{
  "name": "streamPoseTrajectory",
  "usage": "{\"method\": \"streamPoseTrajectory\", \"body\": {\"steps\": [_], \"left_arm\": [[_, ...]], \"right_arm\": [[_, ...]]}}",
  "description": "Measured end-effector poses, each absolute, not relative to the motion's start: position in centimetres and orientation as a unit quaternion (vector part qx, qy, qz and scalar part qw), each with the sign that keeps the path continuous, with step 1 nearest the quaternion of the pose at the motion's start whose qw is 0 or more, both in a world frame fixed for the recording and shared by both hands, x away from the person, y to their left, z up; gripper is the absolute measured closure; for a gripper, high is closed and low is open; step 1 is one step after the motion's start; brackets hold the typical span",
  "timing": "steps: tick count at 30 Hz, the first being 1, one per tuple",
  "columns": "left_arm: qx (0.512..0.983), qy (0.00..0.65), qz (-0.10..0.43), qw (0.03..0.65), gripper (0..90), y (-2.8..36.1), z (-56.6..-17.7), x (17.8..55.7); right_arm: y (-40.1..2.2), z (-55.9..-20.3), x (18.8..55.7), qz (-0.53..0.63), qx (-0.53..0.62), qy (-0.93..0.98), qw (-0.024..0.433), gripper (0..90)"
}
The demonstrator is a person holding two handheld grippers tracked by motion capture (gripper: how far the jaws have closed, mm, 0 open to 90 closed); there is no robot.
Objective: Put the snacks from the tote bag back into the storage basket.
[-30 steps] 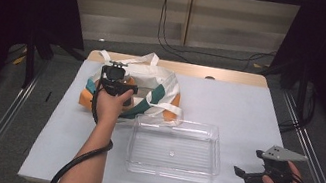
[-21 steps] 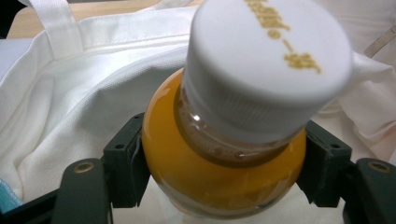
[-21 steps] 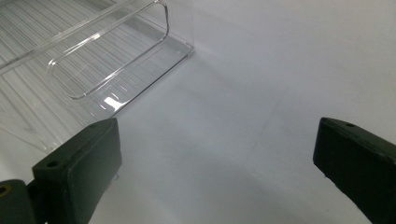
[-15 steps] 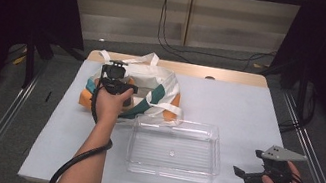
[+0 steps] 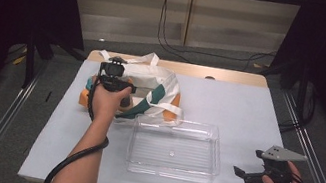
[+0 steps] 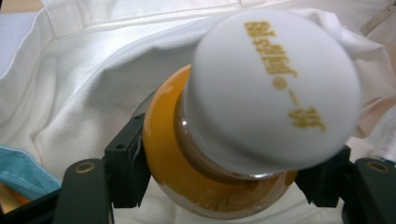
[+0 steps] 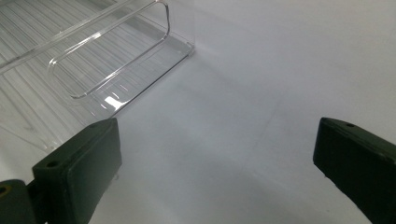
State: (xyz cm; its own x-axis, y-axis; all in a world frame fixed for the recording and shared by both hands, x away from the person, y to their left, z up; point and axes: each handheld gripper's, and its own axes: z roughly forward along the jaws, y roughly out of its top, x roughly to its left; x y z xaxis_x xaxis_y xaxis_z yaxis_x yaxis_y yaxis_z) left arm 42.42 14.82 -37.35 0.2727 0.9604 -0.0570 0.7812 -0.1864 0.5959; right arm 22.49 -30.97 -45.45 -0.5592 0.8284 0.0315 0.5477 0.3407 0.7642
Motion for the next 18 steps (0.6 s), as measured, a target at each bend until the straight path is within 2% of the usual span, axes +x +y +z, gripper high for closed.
{"method": "streamPoseTrajectory", "body": {"steps": [18], "left_arm": [[0.782,0.565,0.126,0.229,30.2,15.3,-34.2,42.5]], "right_arm": [[-30.8,-45.5,22.5,0.378,0.43,0.799,0.183,0.9]]}}
